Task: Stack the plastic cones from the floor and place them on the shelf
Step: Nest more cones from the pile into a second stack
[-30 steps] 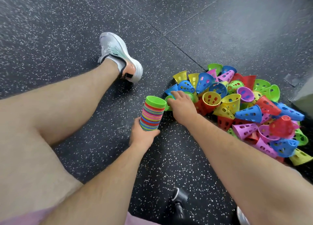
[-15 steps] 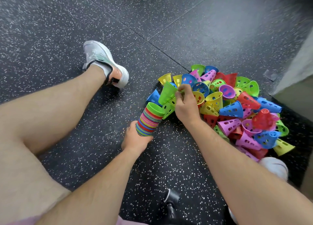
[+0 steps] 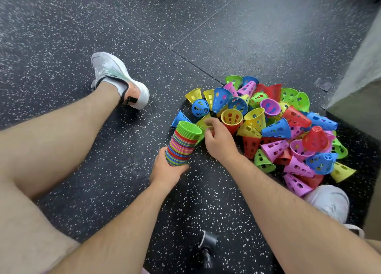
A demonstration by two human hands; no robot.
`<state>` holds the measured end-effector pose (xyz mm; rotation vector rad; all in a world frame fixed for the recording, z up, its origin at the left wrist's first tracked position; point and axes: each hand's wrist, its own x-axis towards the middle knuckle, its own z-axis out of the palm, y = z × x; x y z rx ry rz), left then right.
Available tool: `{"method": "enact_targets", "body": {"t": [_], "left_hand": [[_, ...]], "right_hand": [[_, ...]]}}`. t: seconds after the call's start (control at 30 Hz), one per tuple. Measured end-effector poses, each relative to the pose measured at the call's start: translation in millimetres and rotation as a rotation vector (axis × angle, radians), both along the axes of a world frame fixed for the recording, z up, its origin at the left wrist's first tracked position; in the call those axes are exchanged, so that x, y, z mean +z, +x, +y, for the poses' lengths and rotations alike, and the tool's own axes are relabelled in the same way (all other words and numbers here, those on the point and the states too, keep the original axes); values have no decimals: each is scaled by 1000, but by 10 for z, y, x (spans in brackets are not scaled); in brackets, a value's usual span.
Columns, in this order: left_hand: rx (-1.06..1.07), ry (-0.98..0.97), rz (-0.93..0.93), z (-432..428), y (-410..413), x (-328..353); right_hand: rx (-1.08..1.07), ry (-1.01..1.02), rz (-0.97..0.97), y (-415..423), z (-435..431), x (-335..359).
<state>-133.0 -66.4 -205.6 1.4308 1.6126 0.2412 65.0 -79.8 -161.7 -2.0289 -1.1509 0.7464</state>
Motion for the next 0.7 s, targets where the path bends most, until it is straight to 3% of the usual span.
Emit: {"method": "enact_targets", "body": {"t": [0.23,0.47,0.7], "left_hand": [[-21,12,-22,8,-26,2],[-10,-2,-51,15,-44,-11],[-26,-27,-34,26,-16,22]], "right_hand": [[80,-300,-194,-27,105,-133],[83,-341,-415,-111,44,-295],[-15,-91,-148,40,-67,-82]]}}
